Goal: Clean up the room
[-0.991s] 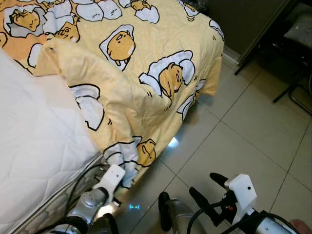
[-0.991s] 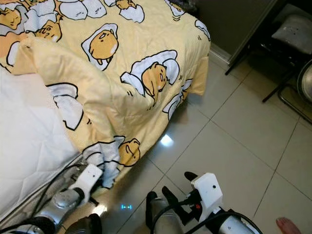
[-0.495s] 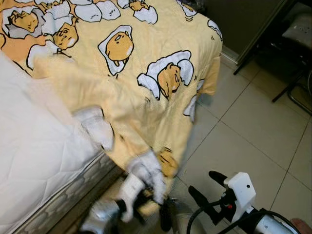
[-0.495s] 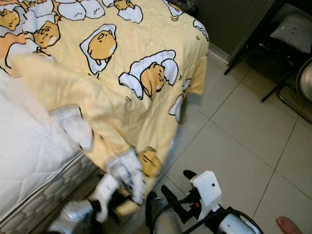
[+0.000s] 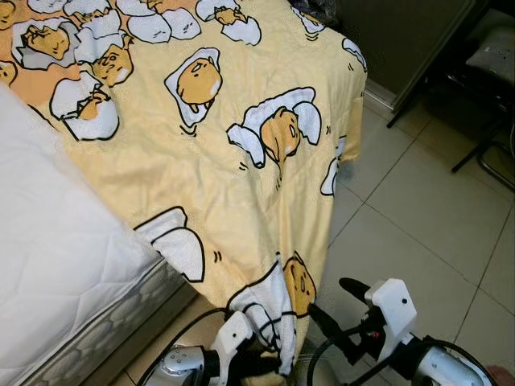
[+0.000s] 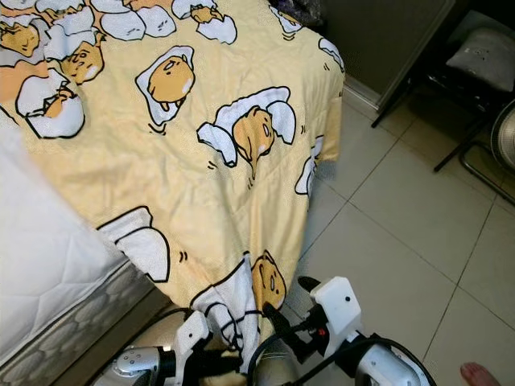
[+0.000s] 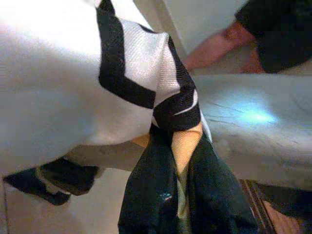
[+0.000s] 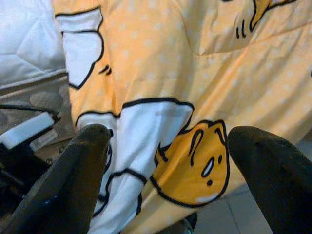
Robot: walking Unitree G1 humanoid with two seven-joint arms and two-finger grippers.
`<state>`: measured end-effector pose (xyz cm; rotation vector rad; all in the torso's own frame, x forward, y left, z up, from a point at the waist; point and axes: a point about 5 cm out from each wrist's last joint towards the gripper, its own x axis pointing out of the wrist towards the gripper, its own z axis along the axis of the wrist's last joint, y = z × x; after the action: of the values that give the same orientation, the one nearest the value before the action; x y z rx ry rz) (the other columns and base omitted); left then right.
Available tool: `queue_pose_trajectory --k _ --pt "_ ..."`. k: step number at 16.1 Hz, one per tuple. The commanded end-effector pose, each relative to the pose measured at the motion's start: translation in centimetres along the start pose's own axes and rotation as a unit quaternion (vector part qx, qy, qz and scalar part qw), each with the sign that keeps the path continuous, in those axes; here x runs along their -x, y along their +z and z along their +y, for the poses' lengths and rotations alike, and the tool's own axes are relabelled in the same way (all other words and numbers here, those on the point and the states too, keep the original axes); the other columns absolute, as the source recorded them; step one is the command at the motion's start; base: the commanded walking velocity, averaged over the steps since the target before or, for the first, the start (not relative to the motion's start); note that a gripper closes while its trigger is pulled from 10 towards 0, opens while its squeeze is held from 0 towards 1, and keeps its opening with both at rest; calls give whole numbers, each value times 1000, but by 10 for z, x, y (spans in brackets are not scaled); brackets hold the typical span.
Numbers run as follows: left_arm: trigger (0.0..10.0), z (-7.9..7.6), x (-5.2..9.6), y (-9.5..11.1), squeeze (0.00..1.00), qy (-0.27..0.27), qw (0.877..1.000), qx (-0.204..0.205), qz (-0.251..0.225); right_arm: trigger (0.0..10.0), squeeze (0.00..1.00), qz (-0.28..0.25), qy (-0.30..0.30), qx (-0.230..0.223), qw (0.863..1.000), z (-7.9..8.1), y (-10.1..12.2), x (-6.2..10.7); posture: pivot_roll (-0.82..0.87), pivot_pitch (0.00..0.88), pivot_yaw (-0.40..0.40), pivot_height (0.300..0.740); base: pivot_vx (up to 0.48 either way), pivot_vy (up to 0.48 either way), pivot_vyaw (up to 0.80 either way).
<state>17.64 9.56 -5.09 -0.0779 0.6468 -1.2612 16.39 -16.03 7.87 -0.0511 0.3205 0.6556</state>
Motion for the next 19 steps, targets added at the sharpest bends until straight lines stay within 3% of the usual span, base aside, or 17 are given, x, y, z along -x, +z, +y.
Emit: queue_pose_trajectory --k 1,5,10,13,16,17,18,19 --pt "0 -13 -4 -14 0 -37 999 6 35 10000 0 8 3 -6 1000 0 -5 2 -300 189 -82 736 0 0 0" --pt "0 -20 -8 -20 0 -43 998 9 45 10000 0 -3 7 10 1000 -3 -3 1 -297 181 -86 736 0 0 0" --pt "0 -21 -14 -20 0 -31 998 12 49 10000 0 -13 64 51 997 -1 9 9 -302 170 -89 736 0 0 0" --pt "0 -18 -9 -19 0 -21 999 9 40 10000 0 -15 68 48 996 -3 12 8 -301 167 -89 736 0 0 0" --pt "157 -11 -8 -19 0 25 998 -4 55 10000 0 -14 66 37 997 -1 10 9 -304 168 -83 736 0 0 0" --pt "10000 -6 -5 -20 114 51 997 0 63 10000 0 -15 62 33 997 0 10 9 -304 167 -81 736 0 0 0" --pt "10000 -6 -5 -20 114 51 997 3 63 10000 0 -15 62 33 997 0 10 9 -304 167 -81 736 0 0 0" --pt "10000 -6 -6 -21 1000 49 997 4 64 10000 0 -15 59 31 998 0 9 10 -300 169 -80 736 0 0 0"
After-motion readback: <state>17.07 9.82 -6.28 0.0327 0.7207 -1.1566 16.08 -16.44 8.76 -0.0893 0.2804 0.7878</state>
